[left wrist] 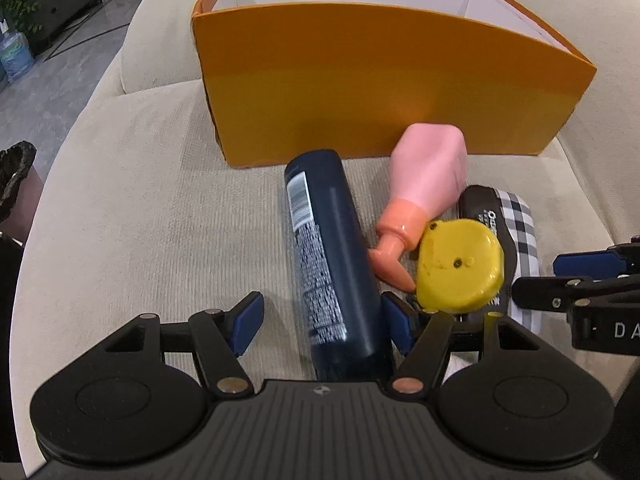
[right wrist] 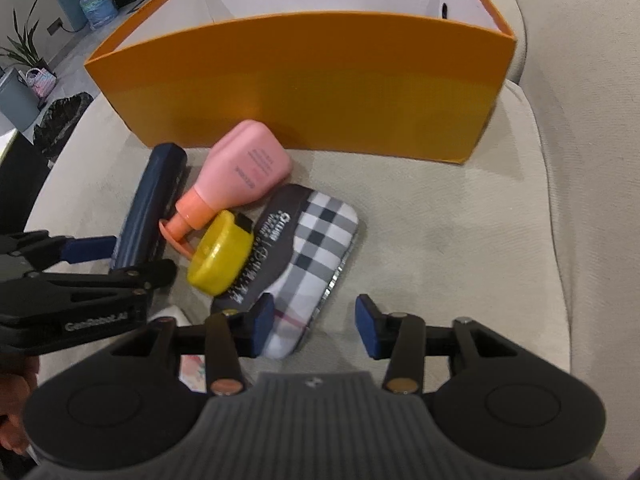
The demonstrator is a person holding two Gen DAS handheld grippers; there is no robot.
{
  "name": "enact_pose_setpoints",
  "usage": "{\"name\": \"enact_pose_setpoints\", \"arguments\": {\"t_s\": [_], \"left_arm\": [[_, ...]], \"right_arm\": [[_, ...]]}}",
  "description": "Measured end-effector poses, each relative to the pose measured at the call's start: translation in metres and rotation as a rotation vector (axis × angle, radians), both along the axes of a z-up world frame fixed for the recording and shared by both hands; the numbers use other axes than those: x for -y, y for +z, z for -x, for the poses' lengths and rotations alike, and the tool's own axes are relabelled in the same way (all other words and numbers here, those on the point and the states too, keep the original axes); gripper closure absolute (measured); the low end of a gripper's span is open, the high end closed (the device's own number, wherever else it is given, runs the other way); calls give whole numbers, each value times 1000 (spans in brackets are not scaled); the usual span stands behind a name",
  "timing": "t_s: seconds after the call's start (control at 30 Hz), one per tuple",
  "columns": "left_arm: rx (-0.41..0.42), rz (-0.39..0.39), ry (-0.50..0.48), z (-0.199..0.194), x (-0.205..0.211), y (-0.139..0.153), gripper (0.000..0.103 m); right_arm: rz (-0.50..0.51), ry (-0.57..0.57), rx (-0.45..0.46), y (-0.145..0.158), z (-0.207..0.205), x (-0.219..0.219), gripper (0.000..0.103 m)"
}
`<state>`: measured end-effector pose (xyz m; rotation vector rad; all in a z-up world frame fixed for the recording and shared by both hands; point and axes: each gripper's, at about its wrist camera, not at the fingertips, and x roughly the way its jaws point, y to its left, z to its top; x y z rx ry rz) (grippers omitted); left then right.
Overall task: Organize rigid objects
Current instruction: 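Grasp the plaid glasses case with the right tool while the left tool grasps the blue spray can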
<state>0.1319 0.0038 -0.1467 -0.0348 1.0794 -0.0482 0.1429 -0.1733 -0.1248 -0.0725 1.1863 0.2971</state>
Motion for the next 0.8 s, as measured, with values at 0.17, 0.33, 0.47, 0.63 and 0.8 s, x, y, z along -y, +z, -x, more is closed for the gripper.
{"name": "enact_pose_setpoints", "arguments": {"t_s": [0.17, 0.33, 0.47, 0.63, 0.8], "left_arm": [[0, 24, 9, -4, -7, 1, 25], [9, -9, 11, -6, -6, 0, 28], [13, -12, 27, -6, -11, -1, 29], [23, -34, 25, -7, -12, -1, 29], [27, -47, 25, -15, -13, -2, 28]], "right_arm": [[-44, -7, -23, -3, -7, -10, 51], [-11, -7, -5, -8, -12, -25, 36], [4, -29, 5, -13, -15, -29, 32], [2, -32, 9, -24, -17, -29, 29], [71, 25, 59, -26, -10, -41, 30]]}}
